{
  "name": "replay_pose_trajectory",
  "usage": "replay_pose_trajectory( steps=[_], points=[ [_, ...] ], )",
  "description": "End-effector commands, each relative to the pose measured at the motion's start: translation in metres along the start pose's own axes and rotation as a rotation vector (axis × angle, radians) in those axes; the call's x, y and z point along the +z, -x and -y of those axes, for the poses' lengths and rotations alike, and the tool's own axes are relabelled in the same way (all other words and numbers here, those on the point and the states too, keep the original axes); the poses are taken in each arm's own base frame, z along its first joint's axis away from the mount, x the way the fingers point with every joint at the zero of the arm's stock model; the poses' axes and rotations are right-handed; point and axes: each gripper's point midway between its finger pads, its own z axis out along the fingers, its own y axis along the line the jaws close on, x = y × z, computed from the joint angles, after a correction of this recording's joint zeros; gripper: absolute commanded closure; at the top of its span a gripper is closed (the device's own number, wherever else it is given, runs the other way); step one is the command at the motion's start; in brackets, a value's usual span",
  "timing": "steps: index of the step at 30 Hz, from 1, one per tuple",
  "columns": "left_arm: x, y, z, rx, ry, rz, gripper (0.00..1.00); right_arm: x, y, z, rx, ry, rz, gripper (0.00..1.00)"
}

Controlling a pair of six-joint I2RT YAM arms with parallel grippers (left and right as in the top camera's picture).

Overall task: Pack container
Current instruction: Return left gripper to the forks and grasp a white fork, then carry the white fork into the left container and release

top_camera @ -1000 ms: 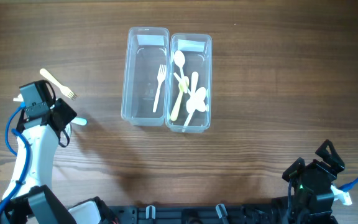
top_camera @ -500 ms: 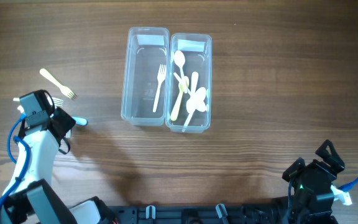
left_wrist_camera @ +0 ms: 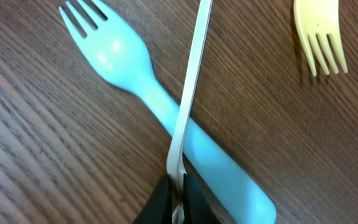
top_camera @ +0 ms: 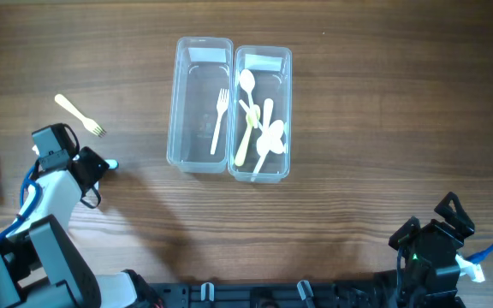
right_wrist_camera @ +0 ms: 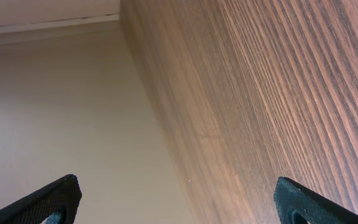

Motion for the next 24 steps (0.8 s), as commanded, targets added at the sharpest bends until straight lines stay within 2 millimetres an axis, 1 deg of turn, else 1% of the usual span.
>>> replay_pose_trajectory(
  steps=[1, 3, 4, 5, 6, 7, 9, 10, 12, 13, 14, 16, 17, 18, 21, 23, 24],
  points=[
    [-0.019, 0.005, 0.009, -0.008, -0.067, 0.028, 0.96, -0.001, 0.003, -0.003, 0.014, 0.017, 0.010, 0.00],
    [-0.032, 0.008, 0.021, -0.006, -0.141, 0.042, 0.96, -0.001, 0.003, -0.003, 0.014, 0.017, 0.010, 0.00],
    [-0.042, 0.010, 0.034, -0.001, -0.218, 0.049, 0.96, -0.001, 0.003, -0.003, 0.014, 0.017, 0.010, 0.00],
    [-0.061, 0.011, 0.054, 0.011, -0.340, 0.056, 0.96, -0.001, 0.003, -0.003, 0.014, 0.017, 0.010, 0.00],
    [-0.074, 0.011, 0.069, 0.026, -0.435, 0.056, 0.96, -0.001, 0.003, -0.003, 0.014, 0.017, 0.010, 0.00],
    [-0.092, 0.009, 0.086, 0.046, -0.550, 0.051, 0.96, -0.001, 0.003, -0.003, 0.014, 0.017, 0.011, 0.00],
    [-0.132, 0.001, 0.119, 0.108, -0.795, 0.035, 0.96, -0.001, 0.003, -0.003, 0.014, 0.017, 0.010, 0.00],
    [-0.151, -0.002, 0.133, 0.171, -0.903, 0.042, 0.96, -0.001, 0.003, -0.003, 0.014, 0.017, 0.010, 0.00],
    [-0.180, -0.018, 0.160, 0.338, -1.079, 0.052, 0.96, -0.001, 0.003, -0.003, 0.014, 0.017, 0.010, 0.00],
    [-0.187, -0.029, 0.172, 0.418, -1.116, 0.058, 0.96, -0.001, 0.003, -0.003, 0.014, 0.017, 0.010, 0.00],
    [-0.190, -0.037, 0.179, 0.474, -1.133, 0.065, 0.96, -0.001, 0.003, -0.003, 0.014, 0.017, 0.010, 0.00],
    [-0.204, -0.065, 0.203, 0.689, -1.205, 0.115, 0.96, -0.001, 0.003, -0.003, 0.014, 0.017, 0.011, 0.00],
    [-0.206, -0.072, 0.214, 0.739, -1.190, 0.145, 0.96, -0.001, 0.003, -0.003, 0.014, 0.017, 0.010, 0.00],
    [-0.203, -0.074, 0.219, 0.753, -1.159, 0.164, 0.96, -0.001, 0.003, -0.003, 0.014, 0.017, 0.010, 0.00],
    [-0.182, -0.077, 0.227, 0.768, -0.989, 0.214, 0.96, -0.001, 0.003, -0.003, 0.014, 0.017, 0.010, 0.00],
    [-0.173, -0.075, 0.226, 0.761, -0.926, 0.227, 0.96, -0.001, 0.003, -0.003, 0.014, 0.017, 0.010, 0.00],
    [-0.166, -0.070, 0.224, 0.721, -0.887, 0.226, 0.96, -0.001, 0.003, -0.003, 0.014, 0.017, 0.010, 0.00]
  ],
)
